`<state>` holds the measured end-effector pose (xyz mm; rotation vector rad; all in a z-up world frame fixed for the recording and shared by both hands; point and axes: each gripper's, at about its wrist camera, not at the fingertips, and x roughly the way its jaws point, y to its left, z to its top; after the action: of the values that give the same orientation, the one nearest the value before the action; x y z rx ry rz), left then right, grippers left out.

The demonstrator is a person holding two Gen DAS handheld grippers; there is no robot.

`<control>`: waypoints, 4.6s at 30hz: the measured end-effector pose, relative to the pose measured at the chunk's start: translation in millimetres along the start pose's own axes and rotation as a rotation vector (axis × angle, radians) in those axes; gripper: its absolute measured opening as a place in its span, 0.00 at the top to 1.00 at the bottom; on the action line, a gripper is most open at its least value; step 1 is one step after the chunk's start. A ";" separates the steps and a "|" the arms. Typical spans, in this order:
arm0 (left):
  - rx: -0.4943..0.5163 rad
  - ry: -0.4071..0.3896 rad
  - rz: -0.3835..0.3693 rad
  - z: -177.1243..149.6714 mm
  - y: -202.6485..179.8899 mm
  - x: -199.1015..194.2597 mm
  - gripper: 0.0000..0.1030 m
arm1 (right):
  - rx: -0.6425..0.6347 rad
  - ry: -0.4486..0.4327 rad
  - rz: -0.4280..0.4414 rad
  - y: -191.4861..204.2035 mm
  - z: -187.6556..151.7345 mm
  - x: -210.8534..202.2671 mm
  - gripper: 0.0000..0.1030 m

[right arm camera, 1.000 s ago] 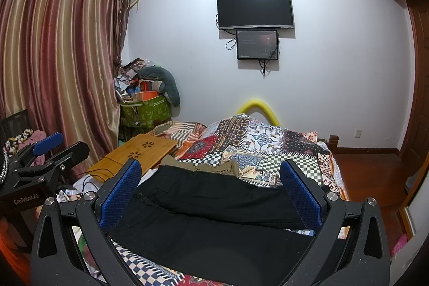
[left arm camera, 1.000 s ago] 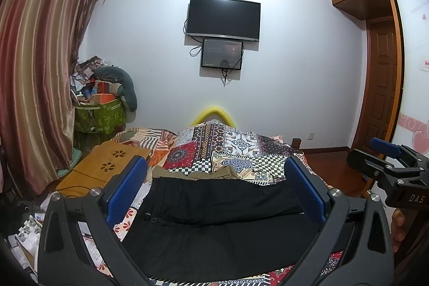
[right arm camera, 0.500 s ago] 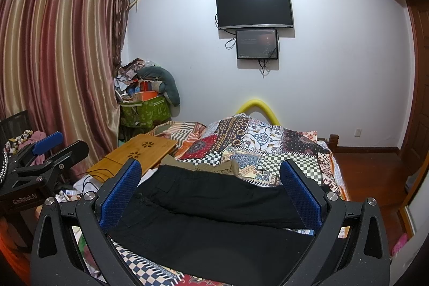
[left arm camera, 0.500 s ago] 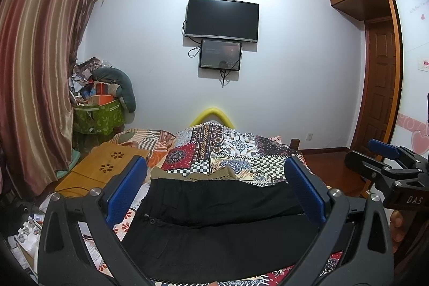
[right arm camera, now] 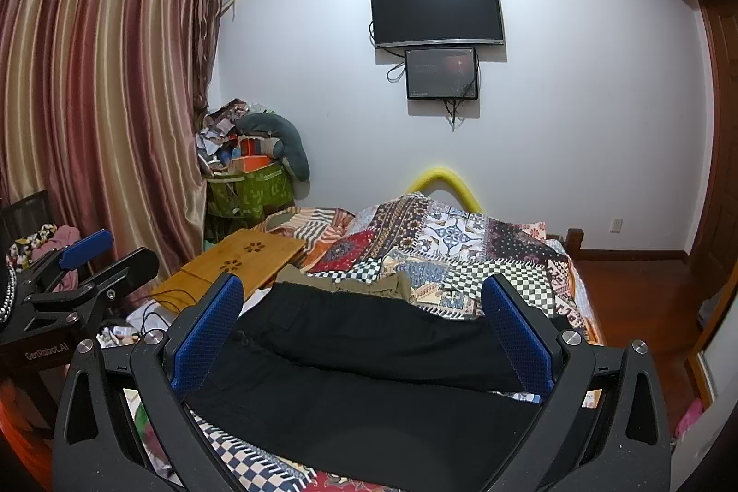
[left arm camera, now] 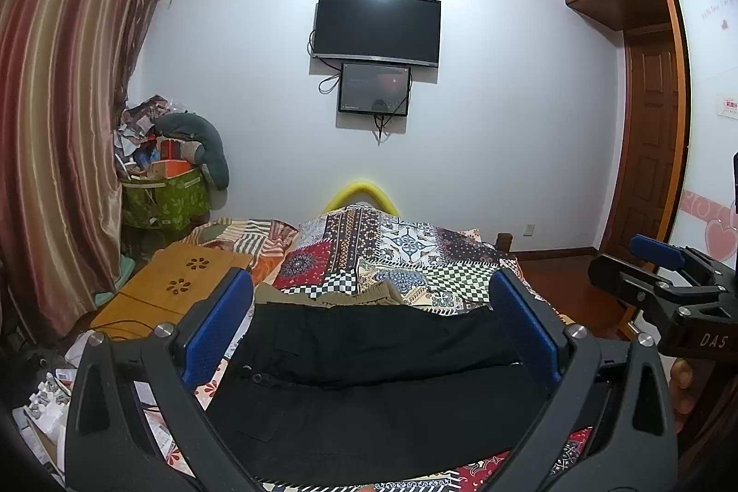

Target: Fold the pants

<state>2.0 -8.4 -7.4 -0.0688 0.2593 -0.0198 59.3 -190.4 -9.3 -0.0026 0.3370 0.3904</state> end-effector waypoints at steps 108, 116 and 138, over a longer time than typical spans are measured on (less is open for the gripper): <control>0.058 0.641 0.182 -93.7 195.0 321.8 0.39 | 0.147 0.517 -0.209 -209.3 -86.6 172.6 0.47; 0.009 0.677 0.165 -111.5 207.8 331.7 0.35 | 0.034 0.502 -0.033 -144.1 -65.1 245.8 0.36; -0.083 0.761 0.111 -144.4 221.7 464.9 0.35 | -0.236 0.824 0.171 -102.2 -105.4 378.2 0.23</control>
<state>416.5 190.0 -281.1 -0.1282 1.0244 0.0778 392.6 -151.0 -237.2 -0.3765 1.1069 0.5881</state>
